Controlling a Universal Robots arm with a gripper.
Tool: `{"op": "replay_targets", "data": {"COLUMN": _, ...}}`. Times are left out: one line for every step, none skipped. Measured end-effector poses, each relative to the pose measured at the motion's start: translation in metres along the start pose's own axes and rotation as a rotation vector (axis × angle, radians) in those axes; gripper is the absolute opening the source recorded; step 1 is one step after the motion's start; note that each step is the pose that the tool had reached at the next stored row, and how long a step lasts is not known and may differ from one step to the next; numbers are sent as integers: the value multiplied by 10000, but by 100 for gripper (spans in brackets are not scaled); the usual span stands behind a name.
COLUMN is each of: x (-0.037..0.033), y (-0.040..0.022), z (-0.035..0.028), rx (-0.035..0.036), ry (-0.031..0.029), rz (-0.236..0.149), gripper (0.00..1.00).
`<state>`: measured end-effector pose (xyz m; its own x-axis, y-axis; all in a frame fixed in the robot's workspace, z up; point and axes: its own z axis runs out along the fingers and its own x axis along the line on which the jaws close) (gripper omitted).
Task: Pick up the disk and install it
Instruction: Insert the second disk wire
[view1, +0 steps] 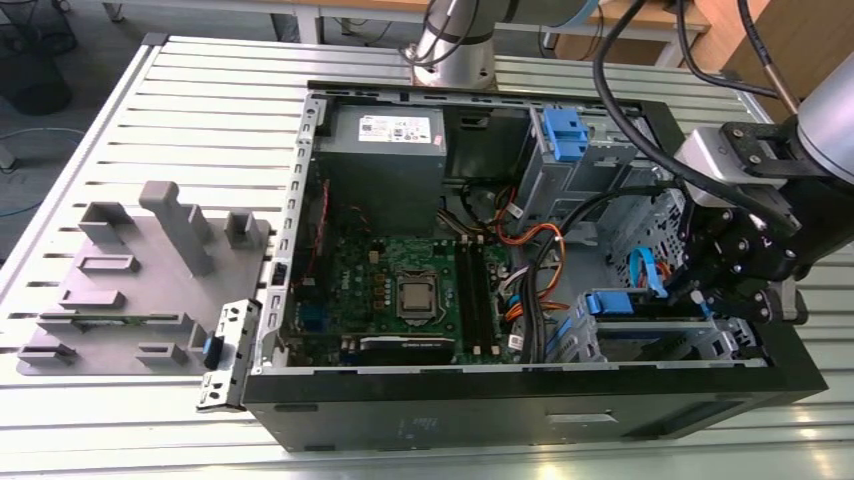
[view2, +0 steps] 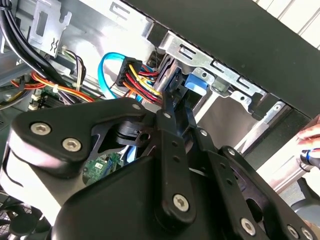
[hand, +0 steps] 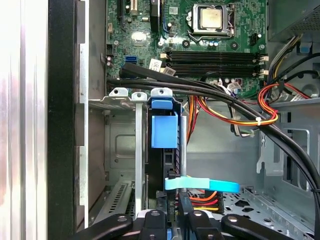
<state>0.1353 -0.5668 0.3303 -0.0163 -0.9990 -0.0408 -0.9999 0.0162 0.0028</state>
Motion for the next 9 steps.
{"op": "replay_targets", "data": {"x": 0, "y": 0, "z": -13, "rx": 0, "ry": 0, "rz": 0, "gripper": 24}}
{"op": "replay_targets", "data": {"x": -1, "y": 0, "z": -27, "rx": 0, "ry": -1, "rz": 0, "gripper": 24}}
{"op": "replay_targets", "data": {"x": -1, "y": 0, "z": -41, "rx": 0, "ry": -1, "rz": 0, "gripper": 24}}
{"op": "replay_targets", "data": {"x": -2, "y": 0, "z": -56, "rx": 0, "ry": 0, "rz": 0, "gripper": 24}}
{"op": "replay_targets", "data": {"x": -3, "y": 0, "z": -71, "rx": 0, "ry": -1, "rz": 0, "gripper": 24}}
{"op": "replay_targets", "data": {"x": -3, "y": 0, "z": -89, "rx": 0, "ry": -1, "rz": 0, "gripper": 24}}
{"op": "replay_targets", "data": {"x": -5, "y": 0, "z": -109, "rx": 0, "ry": -2, "rz": -1, "gripper": 24}}
{"op": "replay_targets", "data": {"x": -5, "y": 0, "z": -128, "rx": 0, "ry": -2, "rz": 0, "gripper": 24}}
{"op": "replay_targets", "data": {"x": -6, "y": 0, "z": -146, "rx": 0, "ry": -1, "rz": 0, "gripper": 24}}
